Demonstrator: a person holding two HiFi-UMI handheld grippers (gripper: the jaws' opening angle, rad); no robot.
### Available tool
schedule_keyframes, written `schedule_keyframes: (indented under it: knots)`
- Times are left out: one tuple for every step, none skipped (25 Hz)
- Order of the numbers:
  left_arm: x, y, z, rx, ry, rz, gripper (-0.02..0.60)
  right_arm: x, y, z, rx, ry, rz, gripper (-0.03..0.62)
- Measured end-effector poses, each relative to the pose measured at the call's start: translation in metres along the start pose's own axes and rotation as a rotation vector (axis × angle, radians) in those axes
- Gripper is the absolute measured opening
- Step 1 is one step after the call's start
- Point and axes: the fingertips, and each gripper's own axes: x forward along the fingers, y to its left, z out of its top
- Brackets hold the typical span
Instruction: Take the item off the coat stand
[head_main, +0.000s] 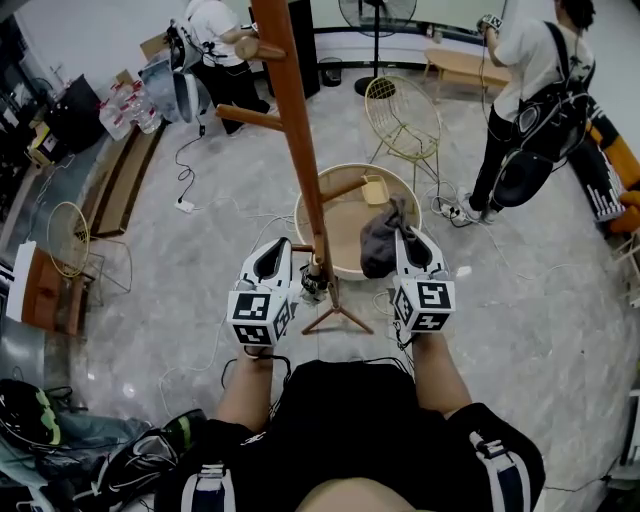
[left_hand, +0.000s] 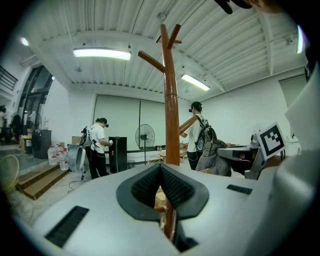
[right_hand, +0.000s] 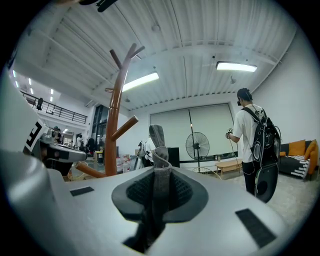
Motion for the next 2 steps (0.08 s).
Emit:
schedule_keyframes:
  knots:
    - [0.0013,-0.0023,0.0008,-0.001,0.000,0.001,0.017,-0.0005,-0.0023,0.0008,0.000,0.000,0.002,0.049]
    - [0.0025,-0.0046,0.0016,-0.001,0.001,0.001,0.017,-0.0010,-0.0045,0.0016,-0.001,0.001,0.004,0.049]
